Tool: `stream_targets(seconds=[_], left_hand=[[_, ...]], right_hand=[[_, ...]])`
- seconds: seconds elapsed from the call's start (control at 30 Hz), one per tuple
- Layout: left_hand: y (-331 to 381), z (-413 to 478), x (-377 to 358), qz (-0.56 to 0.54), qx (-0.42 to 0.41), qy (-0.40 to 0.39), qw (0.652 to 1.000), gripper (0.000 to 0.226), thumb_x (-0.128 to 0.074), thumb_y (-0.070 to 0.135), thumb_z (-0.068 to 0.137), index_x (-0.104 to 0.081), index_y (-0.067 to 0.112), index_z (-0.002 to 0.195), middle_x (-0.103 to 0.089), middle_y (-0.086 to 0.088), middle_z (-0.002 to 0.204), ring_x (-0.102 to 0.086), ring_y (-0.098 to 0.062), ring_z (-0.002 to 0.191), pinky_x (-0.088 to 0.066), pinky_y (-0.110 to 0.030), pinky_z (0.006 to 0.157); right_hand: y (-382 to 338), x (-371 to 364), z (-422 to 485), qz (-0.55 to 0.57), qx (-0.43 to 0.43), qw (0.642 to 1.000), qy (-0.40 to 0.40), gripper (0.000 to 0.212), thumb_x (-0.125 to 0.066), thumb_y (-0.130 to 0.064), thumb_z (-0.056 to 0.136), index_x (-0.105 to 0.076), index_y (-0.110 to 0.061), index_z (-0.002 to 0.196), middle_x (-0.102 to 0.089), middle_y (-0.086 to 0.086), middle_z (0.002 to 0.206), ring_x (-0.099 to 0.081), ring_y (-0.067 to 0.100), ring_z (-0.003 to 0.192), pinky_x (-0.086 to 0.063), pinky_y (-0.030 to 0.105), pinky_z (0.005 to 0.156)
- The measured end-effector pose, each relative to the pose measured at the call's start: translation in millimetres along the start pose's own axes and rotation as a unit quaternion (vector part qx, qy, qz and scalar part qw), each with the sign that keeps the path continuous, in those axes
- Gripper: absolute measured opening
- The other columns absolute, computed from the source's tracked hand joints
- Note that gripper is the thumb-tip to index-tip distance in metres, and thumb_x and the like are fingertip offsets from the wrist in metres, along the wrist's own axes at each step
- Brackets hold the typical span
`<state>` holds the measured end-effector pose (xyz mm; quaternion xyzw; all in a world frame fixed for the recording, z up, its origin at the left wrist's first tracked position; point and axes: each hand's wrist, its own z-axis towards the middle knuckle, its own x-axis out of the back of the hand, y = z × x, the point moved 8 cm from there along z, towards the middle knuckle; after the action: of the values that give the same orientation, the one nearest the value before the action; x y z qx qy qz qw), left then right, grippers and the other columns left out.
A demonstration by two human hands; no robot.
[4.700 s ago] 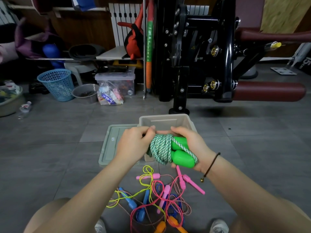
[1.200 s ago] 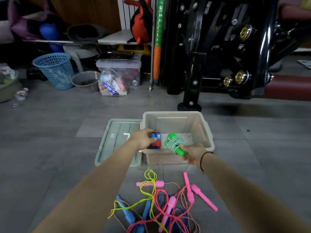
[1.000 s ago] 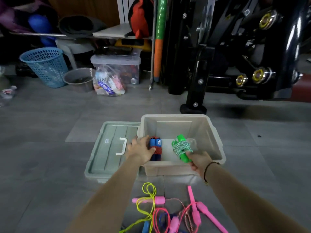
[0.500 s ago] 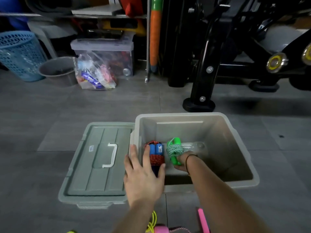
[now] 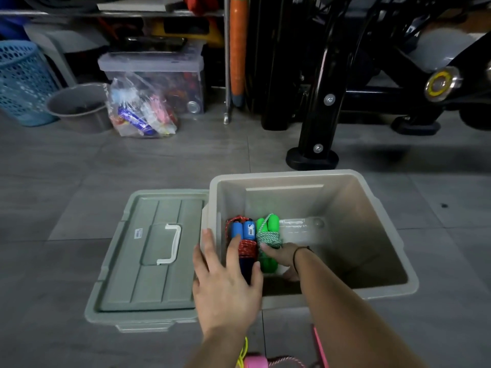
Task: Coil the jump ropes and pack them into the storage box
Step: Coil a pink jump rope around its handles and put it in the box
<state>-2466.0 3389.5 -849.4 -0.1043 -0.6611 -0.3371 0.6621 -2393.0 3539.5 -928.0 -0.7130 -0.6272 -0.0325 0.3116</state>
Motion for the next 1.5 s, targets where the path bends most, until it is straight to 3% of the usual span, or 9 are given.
stream_targets(seconds=[0.2,0.33,0.5,0.7,0.9,1.0,1.17,1.3,1.5], left_hand=[[3,6,0,-0.021,0.017,-0.029,0.999,0.062,-0.044,0.060,0.083,-0.033,0.037,0.140,-0.004,-0.009,0.158,-0.016,-0.036,0.140,-0.042,-0.048,0.096],[-1,8,8,-0.111,0.010,-0.081,0.990,0.059,-0.052,0.051,0.087,-0.037,0.032,0.141,-0.008,-0.015,0.158,-0.015,-0.040,0.141,-0.027,-0.046,0.110],[-36,-41,48,-0.262,0.038,0.114,0.958,0.039,-0.054,0.032,0.083,-0.054,0.013,0.117,-0.045,-0.016,0.128,-0.039,-0.031,0.118,-0.026,-0.035,0.098],[-83,-172,-24,-0.297,0.142,-0.114,0.937,0.014,-0.063,0.014,0.083,-0.062,0.012,0.097,-0.063,-0.010,0.098,-0.058,-0.030,0.093,-0.045,-0.037,0.085],[-76,-279,-127,-0.223,-0.019,-0.489,0.843,0.023,-0.050,0.038,0.065,-0.071,0.030,0.073,-0.064,0.008,0.068,-0.068,-0.020,0.073,-0.055,-0.026,0.053],[-63,-275,-110,-0.130,-0.095,-0.485,0.859,0.028,-0.044,0.031,0.067,-0.071,0.022,0.067,-0.066,0.013,0.068,-0.067,-0.012,0.071,-0.044,-0.019,0.041],[-66,-284,-113,0.012,-0.147,-0.529,0.836,0.062,-0.017,0.044,0.083,-0.047,0.031,0.136,-0.037,0.002,0.149,-0.025,-0.019,0.140,-0.025,-0.040,0.108],[-74,-297,-124,-0.008,-0.033,-0.580,0.814,0.049,-0.032,0.050,0.090,-0.040,0.041,0.137,-0.026,0.003,0.153,-0.013,-0.029,0.143,-0.006,-0.051,0.114],[-71,-280,-107,-0.010,-0.001,-0.488,0.873,0.067,-0.014,0.064,0.073,-0.055,0.041,0.120,-0.051,0.014,0.131,-0.040,-0.027,0.126,-0.027,-0.043,0.104]], right_hand=[[-29,32,-43,-0.044,0.120,0.987,0.100,0.040,-0.050,-0.028,0.096,-0.051,-0.008,0.130,-0.056,0.016,0.130,-0.060,0.023,0.091,-0.048,0.019,0.071],[-33,41,-113,-0.091,0.309,0.893,0.314,0.028,-0.050,-0.016,0.092,-0.061,-0.012,0.117,-0.068,0.015,0.106,-0.063,0.033,0.097,-0.046,0.036,0.086],[26,-29,-210,-0.112,0.483,0.798,0.344,0.024,-0.046,-0.016,0.080,-0.060,-0.020,0.099,-0.059,0.002,0.086,-0.047,0.018,0.084,-0.037,0.031,0.074],[148,-120,-150,0.121,0.239,0.942,0.203,0.013,-0.065,-0.018,0.081,-0.062,-0.022,0.093,-0.062,0.000,0.092,-0.059,0.021,0.090,-0.048,0.034,0.085],[224,-195,-119,0.174,-0.044,0.984,0.020,0.015,-0.060,-0.037,0.081,-0.067,-0.025,0.077,-0.069,0.010,0.093,-0.062,0.024,0.087,-0.048,0.032,0.076],[227,-198,-127,0.262,-0.106,0.959,-0.002,0.030,-0.060,-0.038,0.081,-0.069,-0.010,0.086,-0.066,0.015,0.084,-0.058,0.023,0.068,-0.045,0.026,0.063],[216,-195,-133,0.282,-0.116,0.950,-0.062,0.029,-0.051,-0.014,0.095,-0.059,0.006,0.114,-0.059,0.011,0.086,-0.051,0.014,0.068,-0.040,0.020,0.057],[214,-202,-134,0.335,-0.123,0.932,-0.069,0.024,-0.054,-0.013,0.093,-0.062,0.006,0.105,-0.065,0.017,0.091,-0.057,0.019,0.072,-0.044,0.021,0.053],[213,-214,-148,0.478,-0.103,0.862,-0.133,0.028,-0.053,-0.007,0.090,-0.062,0.011,0.110,-0.066,0.022,0.087,-0.063,0.031,0.074,-0.053,0.034,0.066]])
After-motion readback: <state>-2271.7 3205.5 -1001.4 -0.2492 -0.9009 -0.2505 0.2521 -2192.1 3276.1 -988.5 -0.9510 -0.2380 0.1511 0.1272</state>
